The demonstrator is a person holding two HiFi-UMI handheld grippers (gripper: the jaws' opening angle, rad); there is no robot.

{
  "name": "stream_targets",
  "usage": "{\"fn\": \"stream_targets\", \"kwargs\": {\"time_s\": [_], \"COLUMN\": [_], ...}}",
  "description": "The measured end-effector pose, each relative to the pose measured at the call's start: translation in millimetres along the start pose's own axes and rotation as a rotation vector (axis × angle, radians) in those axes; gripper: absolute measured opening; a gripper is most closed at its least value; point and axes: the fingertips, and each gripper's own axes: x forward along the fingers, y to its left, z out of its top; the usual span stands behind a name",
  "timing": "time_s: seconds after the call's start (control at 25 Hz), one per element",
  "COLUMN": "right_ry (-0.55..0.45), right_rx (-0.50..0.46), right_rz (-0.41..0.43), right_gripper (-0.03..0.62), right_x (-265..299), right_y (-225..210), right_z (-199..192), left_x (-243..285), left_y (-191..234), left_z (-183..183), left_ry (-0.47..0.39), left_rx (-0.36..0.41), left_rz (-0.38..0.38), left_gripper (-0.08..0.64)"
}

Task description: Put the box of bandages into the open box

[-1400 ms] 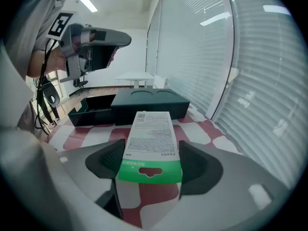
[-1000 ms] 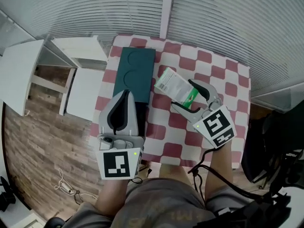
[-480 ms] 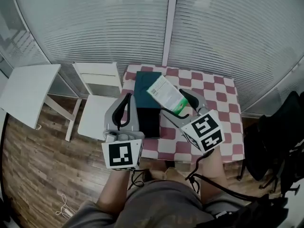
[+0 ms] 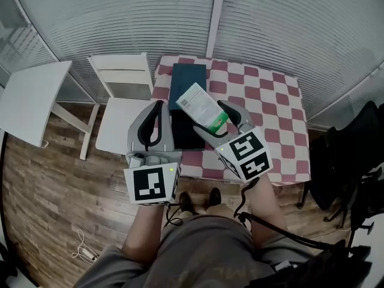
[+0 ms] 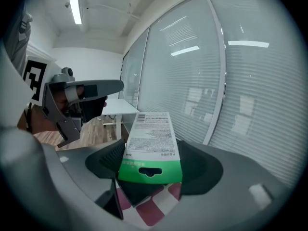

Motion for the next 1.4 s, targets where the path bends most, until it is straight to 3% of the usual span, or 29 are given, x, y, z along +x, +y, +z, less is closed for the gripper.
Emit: {"fn": "stream_targets", "kwargs": {"time_s": [0.44,0.72,1.2,1.4], "right_ry": [0.145,0.250,0.391,0.388], "right_rx": [0.139,0.206,0.211,0.195], "right_rz": [0.065,0.047,-0.017,0.000], "right_gripper": [0.379,0.379,0.380,0.394], "right_x": [46.3,76.0,107.6,124.8], "right_y": [19.8,31.0,34.4,40.7], "right_z": [-87.8,-139.0,-166.4,-160.0], "left_x": [-4.8,-3.4,8.9,13.2], "left_y": [3.9,13.2,39.9,48.7], "left_z": [-41.2,-75.9,-103.9,-113.4], "left_ry": [0.105,0.159,0.202,0.215], "left_rx": [-0.030,-0.066,-0.105,-0.116], "left_rz": [0.039,0.035,0.043,0.042], "left_gripper": [0.000,0.000,0.000,0.000]}}
